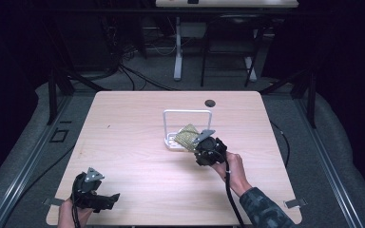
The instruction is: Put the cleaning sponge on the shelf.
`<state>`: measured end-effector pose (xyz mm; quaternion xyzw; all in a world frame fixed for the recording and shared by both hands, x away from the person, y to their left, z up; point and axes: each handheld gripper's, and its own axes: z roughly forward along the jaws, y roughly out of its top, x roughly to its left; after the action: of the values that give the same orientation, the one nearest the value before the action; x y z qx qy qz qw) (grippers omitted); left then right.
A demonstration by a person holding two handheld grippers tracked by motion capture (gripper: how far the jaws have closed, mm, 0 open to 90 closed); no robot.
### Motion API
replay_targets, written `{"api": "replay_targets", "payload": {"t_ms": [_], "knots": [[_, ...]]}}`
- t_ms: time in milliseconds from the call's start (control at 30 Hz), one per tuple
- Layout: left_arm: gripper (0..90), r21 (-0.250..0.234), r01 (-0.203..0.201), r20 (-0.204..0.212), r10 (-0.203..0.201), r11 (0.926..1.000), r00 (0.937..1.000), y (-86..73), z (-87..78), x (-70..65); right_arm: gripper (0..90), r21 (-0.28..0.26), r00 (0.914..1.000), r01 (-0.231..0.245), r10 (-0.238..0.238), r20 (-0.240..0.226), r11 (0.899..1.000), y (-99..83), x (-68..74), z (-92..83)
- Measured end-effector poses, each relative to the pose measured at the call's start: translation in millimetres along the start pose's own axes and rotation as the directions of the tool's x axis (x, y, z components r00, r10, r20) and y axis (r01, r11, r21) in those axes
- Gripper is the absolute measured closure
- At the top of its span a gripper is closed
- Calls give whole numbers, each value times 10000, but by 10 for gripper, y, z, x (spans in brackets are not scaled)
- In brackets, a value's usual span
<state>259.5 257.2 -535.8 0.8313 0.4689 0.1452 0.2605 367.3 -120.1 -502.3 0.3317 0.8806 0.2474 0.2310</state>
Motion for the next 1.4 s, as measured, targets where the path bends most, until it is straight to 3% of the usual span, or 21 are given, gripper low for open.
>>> {"api": "replay_targets", "payload": {"t_ms": [233, 633, 767, 967, 1100, 1233, 1300, 1400], "knots": [[61, -44, -93, -30, 92, 9999, 10000, -2, -9, -29, 421, 327, 9996, -103, 95, 262, 9994, 51, 21, 172], [61, 17, -72, -2, 72, 10000, 10000, -6, 1, -24, 406, 719, 9984, 267, -302, 478, 9971, 174, 24, 452], [61, 37, -81, -4, 81, 10000, 10000, -4, 5, -26, 391, 1025, 9940, 853, -917, 598, 9911, 194, 42, 528], [61, 79, -81, -22, 82, 9999, 10000, -5, 11, -26, 381, 1340, 9942, 891, -963, 482, 9870, 225, 26, 624], [61, 126, -98, 5, 98, 9999, 10000, -5, 11, -23, 370, 1590, 9807, 1690, -1820, 713, 9727, 244, 54, 670], [61, 136, -107, 30, 106, 9999, 9999, -2, 20, -23, 365, 1658, 9803, 1756, -1878, 609, 9704, 273, 50, 705], [61, 122, -117, 40, 117, 9999, 9999, -3, 23, -22, 359, 1714, 9750, 1941, -2092, 750, 9659, 271, 49, 725], [61, 143, -146, 36, 146, 9998, 9999, -2, 26, -22, 333, 1801, 9736, 1970, -2140, 799, 9637, 265, 31, 752]]}}
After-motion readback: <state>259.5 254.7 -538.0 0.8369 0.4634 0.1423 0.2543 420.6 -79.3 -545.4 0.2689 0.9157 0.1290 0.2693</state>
